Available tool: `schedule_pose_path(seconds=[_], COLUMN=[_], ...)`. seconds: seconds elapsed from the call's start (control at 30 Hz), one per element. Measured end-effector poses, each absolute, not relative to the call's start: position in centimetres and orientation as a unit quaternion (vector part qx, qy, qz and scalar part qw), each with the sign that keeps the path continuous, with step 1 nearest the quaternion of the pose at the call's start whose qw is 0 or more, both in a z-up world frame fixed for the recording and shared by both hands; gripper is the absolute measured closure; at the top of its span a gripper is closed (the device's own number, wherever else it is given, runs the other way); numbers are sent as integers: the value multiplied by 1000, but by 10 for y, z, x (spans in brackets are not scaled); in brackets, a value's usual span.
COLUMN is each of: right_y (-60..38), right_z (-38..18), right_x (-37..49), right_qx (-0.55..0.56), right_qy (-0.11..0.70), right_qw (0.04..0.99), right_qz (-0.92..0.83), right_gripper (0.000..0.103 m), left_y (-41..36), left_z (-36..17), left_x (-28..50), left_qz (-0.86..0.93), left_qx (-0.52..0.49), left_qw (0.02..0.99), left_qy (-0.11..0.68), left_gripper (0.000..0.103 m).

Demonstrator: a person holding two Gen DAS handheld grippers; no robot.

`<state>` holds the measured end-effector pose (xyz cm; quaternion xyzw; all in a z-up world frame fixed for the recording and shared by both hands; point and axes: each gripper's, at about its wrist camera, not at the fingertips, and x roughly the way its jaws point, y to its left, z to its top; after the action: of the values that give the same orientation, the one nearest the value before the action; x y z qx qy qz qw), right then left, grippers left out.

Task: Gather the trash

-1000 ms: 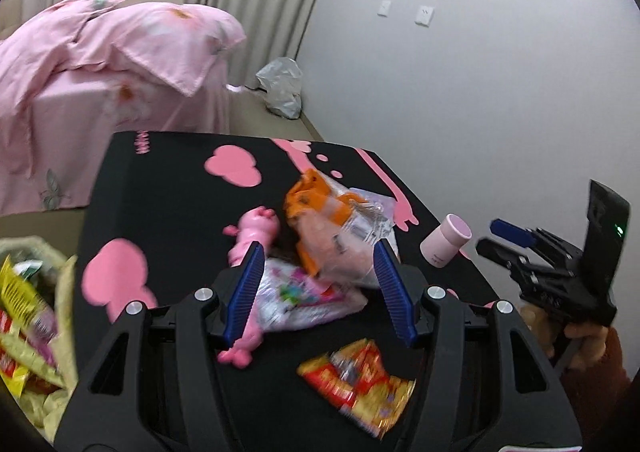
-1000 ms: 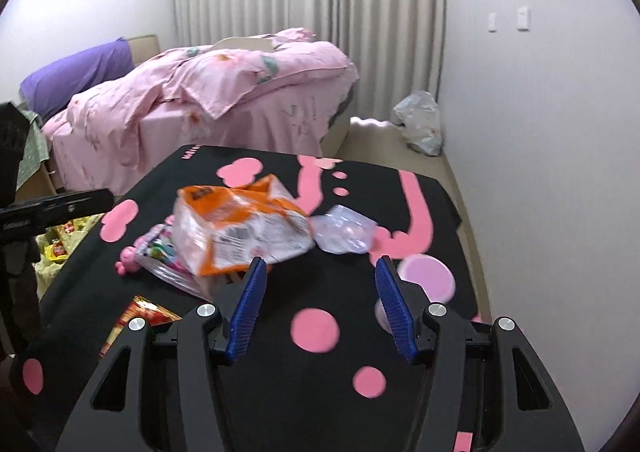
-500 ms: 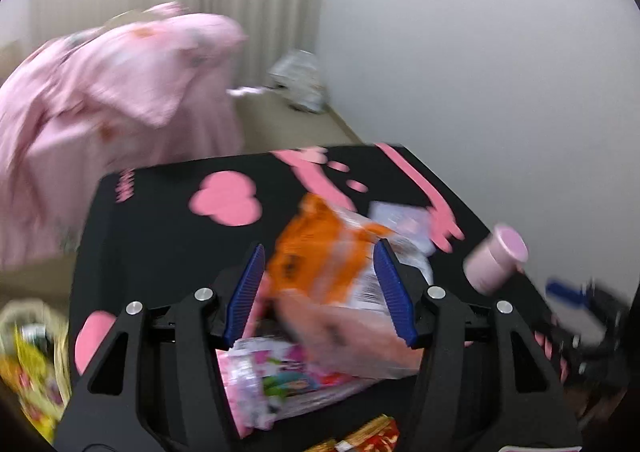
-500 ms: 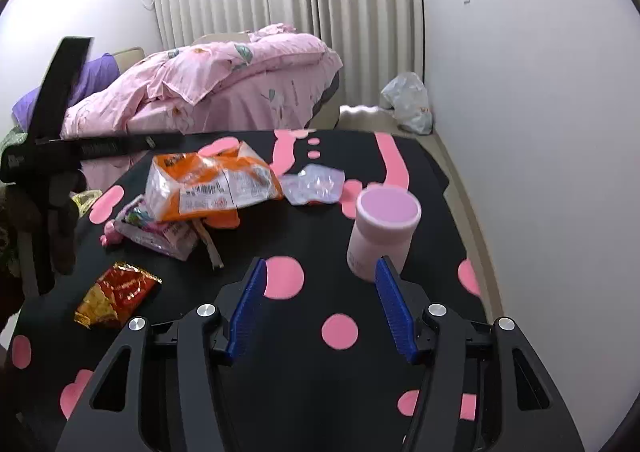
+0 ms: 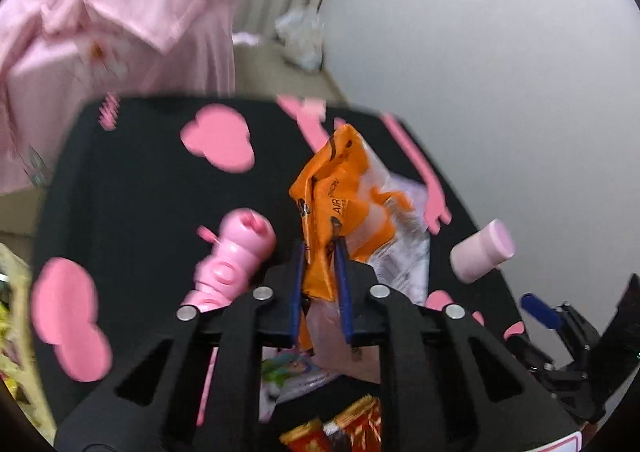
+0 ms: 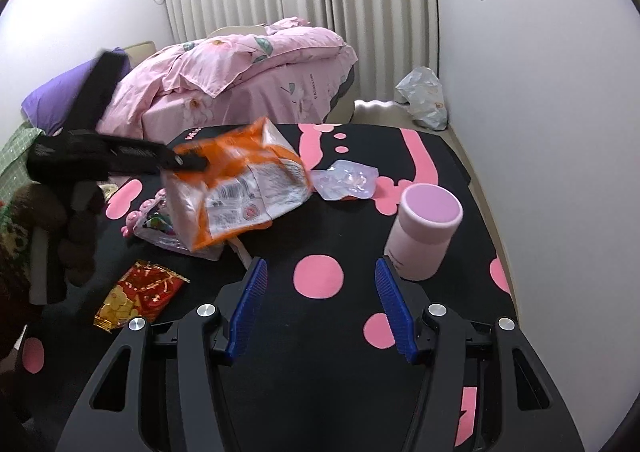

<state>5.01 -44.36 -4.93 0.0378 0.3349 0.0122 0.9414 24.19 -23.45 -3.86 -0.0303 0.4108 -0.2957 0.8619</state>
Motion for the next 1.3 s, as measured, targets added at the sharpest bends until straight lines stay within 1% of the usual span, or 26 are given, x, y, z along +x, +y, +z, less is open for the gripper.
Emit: schedule_pose_path(seconds=[0.07, 0.17, 0.37, 0.4, 0.43, 0.5, 0.53, 0.67, 0.87, 0.9, 0.93, 0.97, 1.0, 1.03, 1.1, 1.3], right_y=[-441, -443, -450, -450, -449, -448, -450, -461, -468, -468, -467, -467, -466, -466, -462, -444], right_z=[-49, -54, -68, -71, -74, -79, -83, -97, -107, -107, -108, -107, -106, -103, -97, -74], right_x=[54, 68, 118, 130, 137, 155, 165, 190, 208, 210, 213, 214, 212, 208, 201, 153], right_qx=[41, 65, 178, 198, 202, 205, 211, 236, 223, 216, 208, 205, 201, 201, 196, 170], right_qy=[335, 339, 350, 349, 350, 358, 363, 378, 390, 391, 399, 401, 401, 399, 390, 379], right_qw=[941, 938, 919, 915, 913, 908, 903, 883, 879, 881, 882, 883, 885, 887, 894, 909], right_qz=[9, -3, -35, -47, -54, -77, -92, -146, -159, -154, -140, -133, -122, -115, -98, -33], right_gripper=[49, 49, 51, 53, 60, 64, 69, 71, 71, 75, 89, 90, 95, 97, 98, 99], left_y=[-214, -179, -118, -107, -99, -85, -79, -65, -59, -59, -58, -57, -56, -55, -52, -48], left_z=[-21, -5, -17, -25, -32, -43, -47, -59, -64, -64, -64, -65, -66, -67, -67, -66], left_x=[228, 207, 175, 172, 169, 167, 163, 156, 156, 155, 154, 153, 152, 152, 152, 147], left_qz=[-287, -278, -257, -250, -247, -240, -240, -243, -253, -255, -257, -257, -258, -257, -257, -257], left_qx=[-44, -66, -100, -106, -111, -116, -117, -111, -111, -111, -113, -116, -120, -123, -126, -126], left_qw=[877, 888, 885, 883, 879, 876, 874, 869, 864, 864, 863, 862, 860, 860, 859, 857], left_qy=[383, 362, 376, 383, 391, 402, 406, 416, 420, 420, 421, 421, 423, 424, 425, 428], left_gripper=[90, 90, 90, 90, 90, 90, 90, 89, 89, 89, 89, 89, 89, 89, 89, 88])
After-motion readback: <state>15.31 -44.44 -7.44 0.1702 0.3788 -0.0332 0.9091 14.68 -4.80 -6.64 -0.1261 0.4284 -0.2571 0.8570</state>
